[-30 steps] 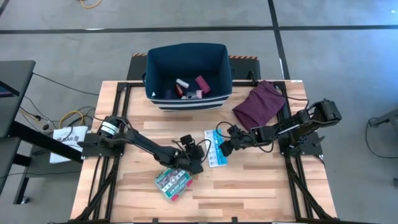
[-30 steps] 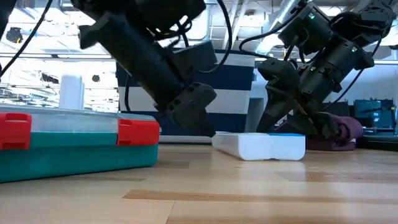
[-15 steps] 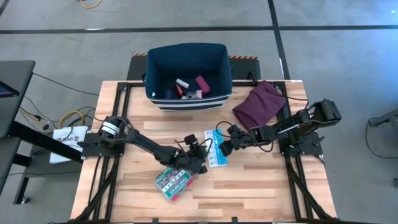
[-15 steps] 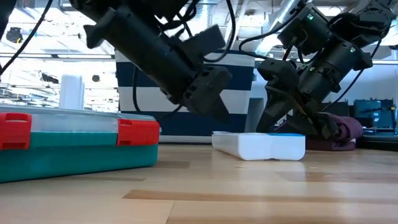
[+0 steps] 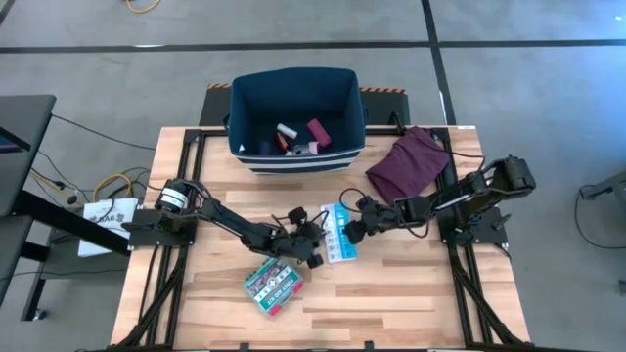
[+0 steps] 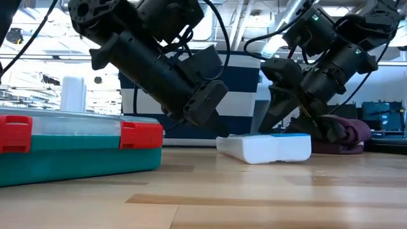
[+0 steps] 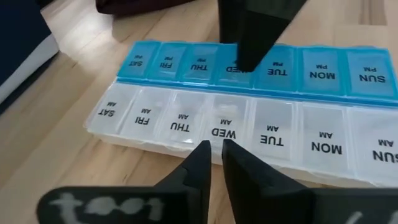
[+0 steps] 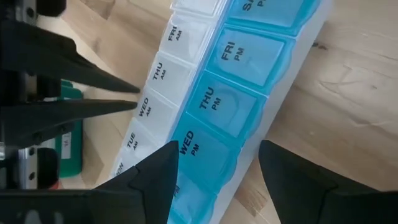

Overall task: Pick & place medical supplies in basket/bin
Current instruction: Put the medicine organizer into the blue bin

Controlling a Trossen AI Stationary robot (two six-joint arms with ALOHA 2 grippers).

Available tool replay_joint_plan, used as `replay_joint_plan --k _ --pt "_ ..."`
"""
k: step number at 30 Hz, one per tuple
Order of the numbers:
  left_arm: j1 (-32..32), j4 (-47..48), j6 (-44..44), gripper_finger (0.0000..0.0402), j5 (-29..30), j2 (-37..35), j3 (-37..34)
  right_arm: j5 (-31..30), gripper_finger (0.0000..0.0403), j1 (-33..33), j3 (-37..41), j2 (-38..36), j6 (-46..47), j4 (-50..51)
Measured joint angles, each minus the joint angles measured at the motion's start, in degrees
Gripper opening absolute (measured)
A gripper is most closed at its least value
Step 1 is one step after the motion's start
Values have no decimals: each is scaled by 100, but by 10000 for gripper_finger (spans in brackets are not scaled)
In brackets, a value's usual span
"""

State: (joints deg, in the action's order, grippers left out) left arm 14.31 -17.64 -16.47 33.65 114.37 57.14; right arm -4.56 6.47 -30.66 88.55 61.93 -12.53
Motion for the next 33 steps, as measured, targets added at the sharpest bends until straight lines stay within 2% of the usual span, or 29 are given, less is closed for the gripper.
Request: replay_joint_plan --k 9,17,22,27,30,33 --pt "9 91 95 9 16 -15 -23 409 228 -287 2 -2 17 -363" --pt "-14 150 120 6 -137 50 -46 665 226 -355 -52 16 246 -979" --pt "-26 112 142 6 -48 33 -36 911 226 -343 -151 646 453 -1660" --pt "-20 5 240 6 -18 22 -35 1239 223 -364 -508 1424 279 -1662" --pt "-5 146 238 5 70 7 -30 1523 216 -400 -793 1638 90 -1432" --pt "10 289 202 5 111 -8 -29 1588 203 -408 -1061 1554 -407 -838"
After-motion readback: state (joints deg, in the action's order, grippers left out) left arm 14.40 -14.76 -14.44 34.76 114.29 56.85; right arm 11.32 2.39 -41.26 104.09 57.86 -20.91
